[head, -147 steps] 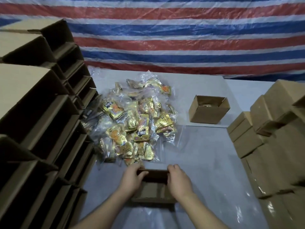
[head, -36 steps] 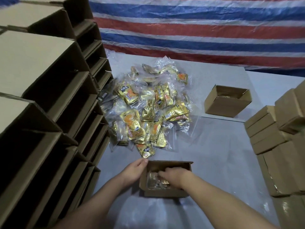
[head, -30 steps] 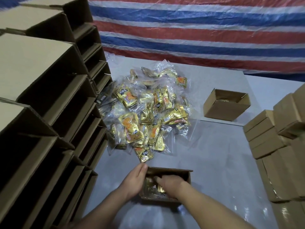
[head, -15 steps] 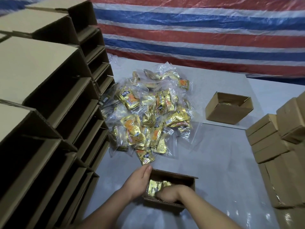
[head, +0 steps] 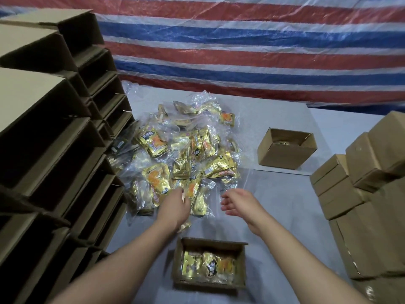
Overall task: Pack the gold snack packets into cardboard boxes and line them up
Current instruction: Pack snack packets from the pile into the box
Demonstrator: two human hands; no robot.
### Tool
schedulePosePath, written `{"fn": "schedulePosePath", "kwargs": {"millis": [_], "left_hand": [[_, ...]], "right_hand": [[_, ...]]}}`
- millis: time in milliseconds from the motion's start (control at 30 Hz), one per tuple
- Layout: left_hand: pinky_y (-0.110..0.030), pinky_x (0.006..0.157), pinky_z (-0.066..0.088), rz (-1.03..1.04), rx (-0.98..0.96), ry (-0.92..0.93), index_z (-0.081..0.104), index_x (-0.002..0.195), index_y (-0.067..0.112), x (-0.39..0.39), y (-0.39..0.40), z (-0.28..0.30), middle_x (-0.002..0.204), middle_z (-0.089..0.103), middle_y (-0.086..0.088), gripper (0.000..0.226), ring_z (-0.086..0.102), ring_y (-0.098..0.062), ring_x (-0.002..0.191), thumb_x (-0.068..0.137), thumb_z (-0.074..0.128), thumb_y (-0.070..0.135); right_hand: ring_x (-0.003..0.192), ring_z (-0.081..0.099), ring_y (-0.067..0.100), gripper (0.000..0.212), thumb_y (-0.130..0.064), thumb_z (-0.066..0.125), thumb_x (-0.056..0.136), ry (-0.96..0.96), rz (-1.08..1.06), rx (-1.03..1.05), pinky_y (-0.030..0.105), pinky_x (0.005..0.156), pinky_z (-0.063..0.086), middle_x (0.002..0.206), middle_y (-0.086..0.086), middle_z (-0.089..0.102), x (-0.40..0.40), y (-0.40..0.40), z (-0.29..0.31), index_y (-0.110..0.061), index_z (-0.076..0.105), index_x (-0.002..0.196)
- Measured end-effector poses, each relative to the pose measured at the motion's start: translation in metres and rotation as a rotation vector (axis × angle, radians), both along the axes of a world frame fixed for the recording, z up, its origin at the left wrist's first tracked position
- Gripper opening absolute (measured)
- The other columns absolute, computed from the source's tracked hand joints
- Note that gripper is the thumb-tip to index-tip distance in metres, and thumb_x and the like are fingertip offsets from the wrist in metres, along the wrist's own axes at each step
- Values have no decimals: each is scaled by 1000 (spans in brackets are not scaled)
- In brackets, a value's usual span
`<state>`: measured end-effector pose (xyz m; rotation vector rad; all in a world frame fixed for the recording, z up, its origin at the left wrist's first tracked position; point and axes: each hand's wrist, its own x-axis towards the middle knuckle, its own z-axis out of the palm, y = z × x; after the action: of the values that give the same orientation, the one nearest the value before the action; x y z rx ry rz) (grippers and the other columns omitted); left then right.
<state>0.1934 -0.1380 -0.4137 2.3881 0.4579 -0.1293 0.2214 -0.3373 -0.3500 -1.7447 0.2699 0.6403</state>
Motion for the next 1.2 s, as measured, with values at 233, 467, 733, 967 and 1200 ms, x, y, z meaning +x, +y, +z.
{"fn": "schedulePosePath", "kwargs": {"millis": [233,467,733,967,1200], "left_hand": [[-49,85,53,499,107,202,22,143,11,70,20,-33,125,52,-20,88,58,-35,102,81,68,52],[-43,75,56,613,133,310,26,136,18,97,41,-71,121,45,-24,86,53,-37,102,74,78,45],[-27,40,49,565,-229,226,27,139,13,79,49,-49,87,58,-10,74,65,-22,57,85,72,36],[-22,45,49,243,-429,-158,44,118,34,16,8,31,85,65,9,56,66,-9,63,68,68,45],[-18,53,47,-76,-367,-197,47,107,36,-13,-30,94,82,68,13,43,64,5,66,71,69,45]], "right_hand": [[73,65,21,16,-16,52,95,67,-125,-38,29,66,54,84,8,67,23,-2,-39,-9,66,95],[73,64,21,20,-14,46,96,110,-95,-5,27,61,51,84,7,66,24,6,-63,-9,65,98],[71,63,20,17,-17,49,97,139,-59,70,29,65,51,84,7,66,31,41,-60,-10,64,96],[126,53,24,79,-59,73,73,71,71,292,40,104,43,135,1,56,28,90,-21,-22,47,138],[79,72,16,49,-24,80,74,75,48,715,26,66,57,87,3,74,18,56,14,-12,61,117]]}}
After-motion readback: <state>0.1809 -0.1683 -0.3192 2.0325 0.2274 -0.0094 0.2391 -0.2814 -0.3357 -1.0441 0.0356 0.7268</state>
